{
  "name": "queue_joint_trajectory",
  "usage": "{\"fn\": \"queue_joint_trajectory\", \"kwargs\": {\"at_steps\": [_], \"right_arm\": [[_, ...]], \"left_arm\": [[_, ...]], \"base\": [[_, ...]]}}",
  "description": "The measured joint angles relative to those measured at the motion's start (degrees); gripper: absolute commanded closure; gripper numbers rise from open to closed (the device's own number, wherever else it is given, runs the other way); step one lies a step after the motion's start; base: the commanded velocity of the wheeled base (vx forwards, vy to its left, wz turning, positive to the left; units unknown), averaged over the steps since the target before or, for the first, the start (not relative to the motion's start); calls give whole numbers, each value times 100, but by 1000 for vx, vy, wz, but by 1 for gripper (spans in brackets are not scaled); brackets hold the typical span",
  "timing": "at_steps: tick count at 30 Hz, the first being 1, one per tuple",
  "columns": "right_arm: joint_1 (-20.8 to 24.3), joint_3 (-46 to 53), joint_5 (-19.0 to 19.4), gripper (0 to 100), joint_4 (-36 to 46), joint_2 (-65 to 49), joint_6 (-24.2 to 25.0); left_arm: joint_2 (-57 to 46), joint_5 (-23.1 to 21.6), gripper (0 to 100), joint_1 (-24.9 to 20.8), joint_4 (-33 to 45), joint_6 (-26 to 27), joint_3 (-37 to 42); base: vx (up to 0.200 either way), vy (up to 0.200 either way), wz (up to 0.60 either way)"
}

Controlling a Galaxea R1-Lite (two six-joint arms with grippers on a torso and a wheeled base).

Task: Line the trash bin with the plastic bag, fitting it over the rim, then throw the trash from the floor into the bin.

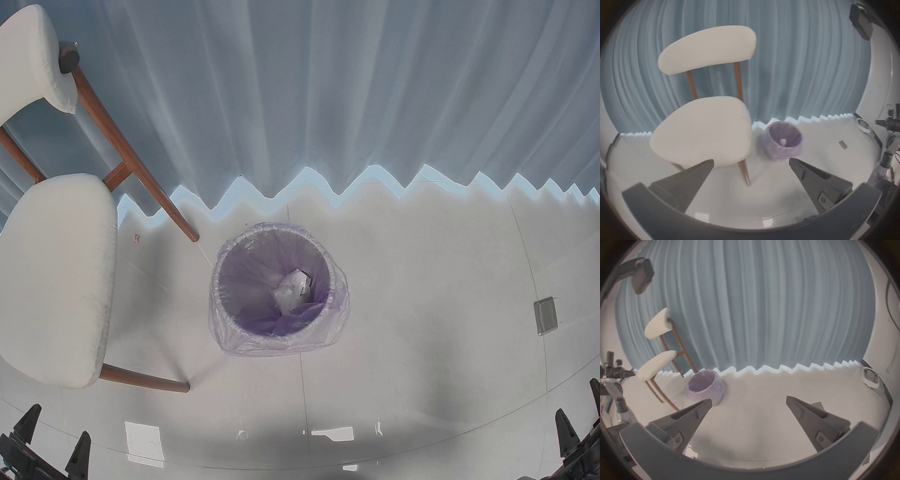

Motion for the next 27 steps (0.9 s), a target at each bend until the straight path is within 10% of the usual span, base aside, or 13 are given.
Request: {"fn": "queue_joint_trajectory", "kwargs": {"at_steps": [5,27], "right_arm": [[-2,127,-171,0,-226,2,111],[2,160,116,0,-308,16,-28]], "left_arm": [[0,552,0,6,256,-57,0],[-383,496,0,-553,236,-108,-2]], "base": [[0,0,0],[0,0,0]]}}
